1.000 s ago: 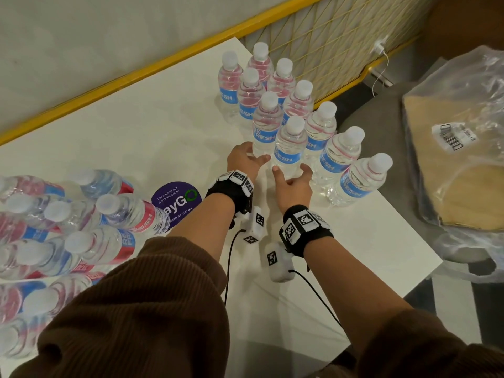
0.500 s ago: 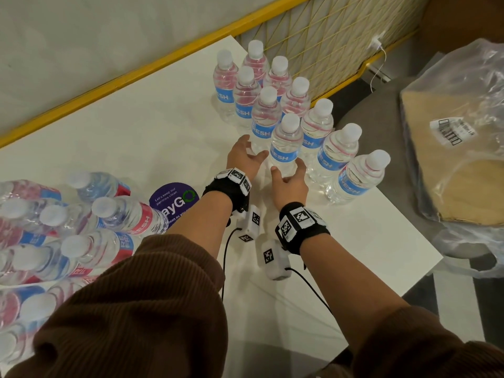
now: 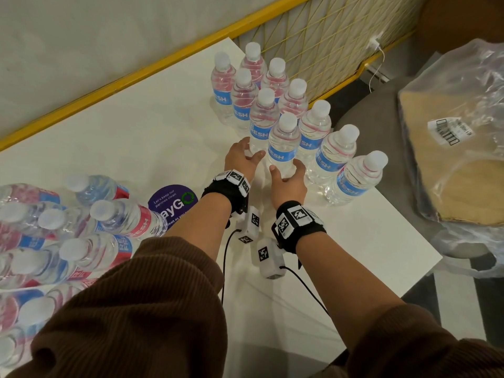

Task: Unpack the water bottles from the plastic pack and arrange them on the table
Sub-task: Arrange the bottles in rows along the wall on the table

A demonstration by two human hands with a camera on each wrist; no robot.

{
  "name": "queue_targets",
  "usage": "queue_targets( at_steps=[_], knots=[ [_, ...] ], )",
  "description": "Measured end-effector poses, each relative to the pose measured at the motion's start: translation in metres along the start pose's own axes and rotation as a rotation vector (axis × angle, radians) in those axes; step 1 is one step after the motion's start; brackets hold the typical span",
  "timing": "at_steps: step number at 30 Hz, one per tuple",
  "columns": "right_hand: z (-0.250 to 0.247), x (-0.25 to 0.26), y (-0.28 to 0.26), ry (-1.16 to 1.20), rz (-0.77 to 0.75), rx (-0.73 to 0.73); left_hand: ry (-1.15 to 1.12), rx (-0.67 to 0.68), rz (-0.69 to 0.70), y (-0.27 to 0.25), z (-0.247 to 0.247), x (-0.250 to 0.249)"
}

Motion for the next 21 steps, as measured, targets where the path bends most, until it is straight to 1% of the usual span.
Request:
queue_targets(
  at_steps=[8,13,16,21],
  knots=[
    [0.001,0.0,0.001,0.008,0.013,0.01,0.044,0.004,-0.002,-0.003,-0.002,-0.004],
    [-0.001,-0.001,0.0,-0.005,0.015,0.026,0.006,-0.022,-0.036,-0.012,-0.001,-0.002],
    [-0.007,-0.007,-0.001,0.004,0.027,0.035,0.011,-0.032,-0.053,-0.021,0.0,0.002],
    [-0.012,-0.024,-0.007,-0.026,0.019,0.096,0.031,-0.007,-0.073,-0.035,0.004,0.001]
  ],
)
Point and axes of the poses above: each hand's wrist, its own y-axis towards the middle knuckle, its own z-axis out of the palm, x = y × z, the point moved 6 cm from there along y, towards the middle knuckle, and after that the axes turned 14 degrees about -y, right-handed, at the moved point
